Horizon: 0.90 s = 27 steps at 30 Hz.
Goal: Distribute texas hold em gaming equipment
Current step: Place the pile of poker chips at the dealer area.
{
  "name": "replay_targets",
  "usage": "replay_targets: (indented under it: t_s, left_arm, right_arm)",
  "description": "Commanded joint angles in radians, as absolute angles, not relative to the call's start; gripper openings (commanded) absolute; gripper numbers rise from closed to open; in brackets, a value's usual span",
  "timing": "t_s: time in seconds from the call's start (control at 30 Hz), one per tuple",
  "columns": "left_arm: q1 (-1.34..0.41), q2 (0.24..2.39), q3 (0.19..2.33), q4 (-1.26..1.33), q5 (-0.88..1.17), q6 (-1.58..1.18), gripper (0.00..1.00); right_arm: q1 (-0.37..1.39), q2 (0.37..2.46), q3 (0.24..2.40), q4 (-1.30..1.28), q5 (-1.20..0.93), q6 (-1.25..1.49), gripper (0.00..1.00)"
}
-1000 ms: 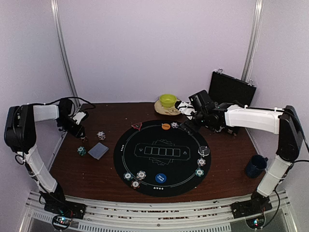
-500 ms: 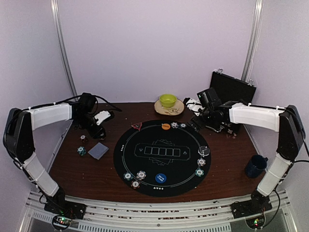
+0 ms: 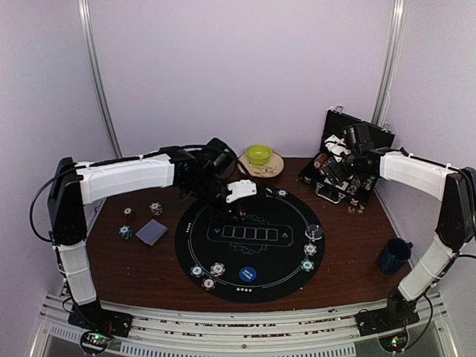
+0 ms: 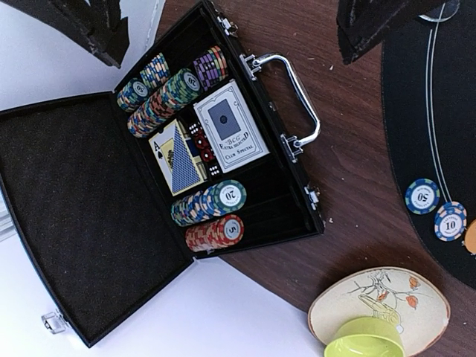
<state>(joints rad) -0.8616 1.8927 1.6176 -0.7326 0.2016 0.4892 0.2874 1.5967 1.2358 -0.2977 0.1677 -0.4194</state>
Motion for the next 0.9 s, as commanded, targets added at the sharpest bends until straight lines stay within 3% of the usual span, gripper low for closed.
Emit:
replay_targets:
  t_s: [0.0, 0.27, 0.87]
  left_arm:
    - [-0.93, 2.068, 1.804, -0.739, 0.199, 0.459, 0.14]
    - [-1.029, 2.345, 2.125, -0.774, 0.249, 0.405, 0.14]
    - [-1.077, 2.55, 2.272, -0.705, 0.293, 0.24, 0.14]
  right_arm:
    - [0.26, 1.569, 1.223, -0.283, 0.156, -0.416, 1.0]
    - [0.249, 1.553, 1.214, -0.264, 0.167, -0.41, 1.0]
    - [0.249, 1.551, 1.215, -0.265, 0.141, -0.402, 1.0]
